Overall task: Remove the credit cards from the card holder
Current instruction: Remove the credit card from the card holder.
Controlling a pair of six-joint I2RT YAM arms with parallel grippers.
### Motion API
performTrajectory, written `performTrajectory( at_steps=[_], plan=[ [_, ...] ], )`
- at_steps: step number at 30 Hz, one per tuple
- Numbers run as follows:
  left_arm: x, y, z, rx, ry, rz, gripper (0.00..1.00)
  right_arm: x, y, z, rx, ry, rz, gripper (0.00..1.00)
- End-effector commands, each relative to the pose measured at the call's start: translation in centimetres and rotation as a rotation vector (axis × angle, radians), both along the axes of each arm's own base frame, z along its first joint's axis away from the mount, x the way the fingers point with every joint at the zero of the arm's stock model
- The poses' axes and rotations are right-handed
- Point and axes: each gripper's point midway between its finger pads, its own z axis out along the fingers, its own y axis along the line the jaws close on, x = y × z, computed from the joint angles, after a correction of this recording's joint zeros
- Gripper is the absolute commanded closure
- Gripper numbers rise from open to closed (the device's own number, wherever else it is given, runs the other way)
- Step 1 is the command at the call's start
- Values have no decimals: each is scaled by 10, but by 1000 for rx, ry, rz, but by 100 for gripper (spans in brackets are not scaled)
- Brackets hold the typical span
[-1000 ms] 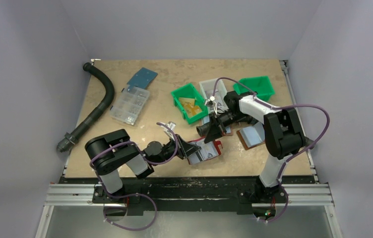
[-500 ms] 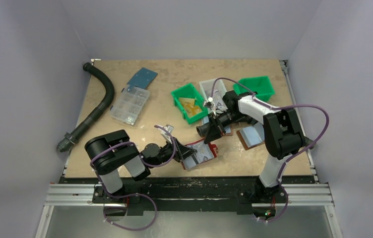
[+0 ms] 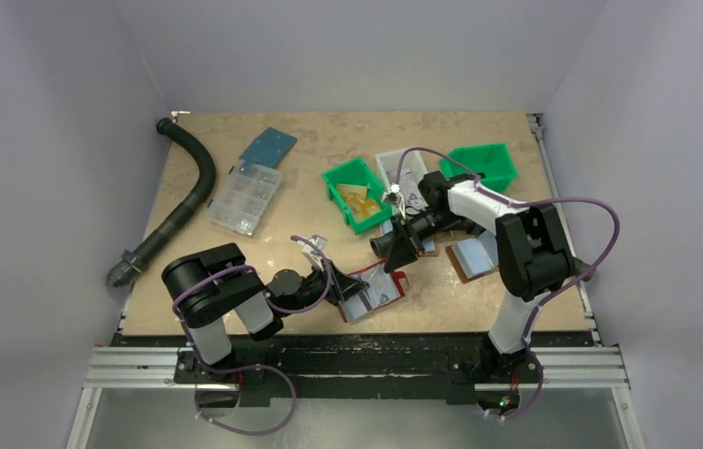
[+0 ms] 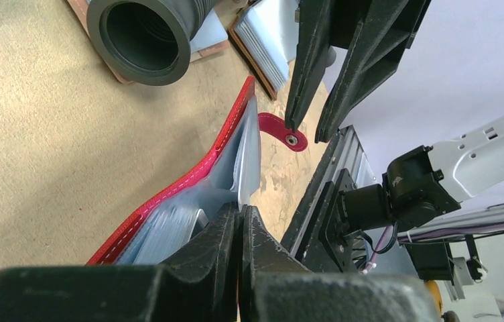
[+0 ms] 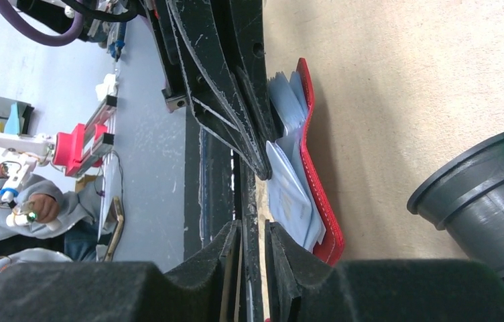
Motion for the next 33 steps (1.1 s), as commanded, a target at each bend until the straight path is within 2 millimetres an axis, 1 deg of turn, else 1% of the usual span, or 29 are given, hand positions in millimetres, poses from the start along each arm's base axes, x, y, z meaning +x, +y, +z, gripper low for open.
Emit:
performTrajectory(
  at_steps=[1,6,14,22,24,27,29,32,33],
  plan=[
    [0,-4,74,-221,-223,-24,100,2,2,1,-13,-27,-4,73],
    [-5,-7,78,-217,-262,-58,100,4,1,0,-24,-40,-14,68],
    [-11,-6,89,-225,-325,-90,100,8,1,-6,-64,-73,-29,66],
    [-12,-10,93,-233,-339,-110,100,1,6,-2,-51,-76,0,65],
    [-12,-10,93,-235,-342,-110,100,-2,7,-1,-42,-69,10,69],
    [-12,-10,93,-234,-341,-107,100,-3,8,-1,-35,-61,21,78],
    [-11,-10,92,-231,-338,-105,100,-4,8,1,-30,-59,26,86],
    [-10,-8,88,-222,-329,-100,100,-4,8,2,-26,-60,31,100],
    [-10,-7,86,-218,-325,-100,100,-4,8,2,-25,-64,32,100]
  ],
)
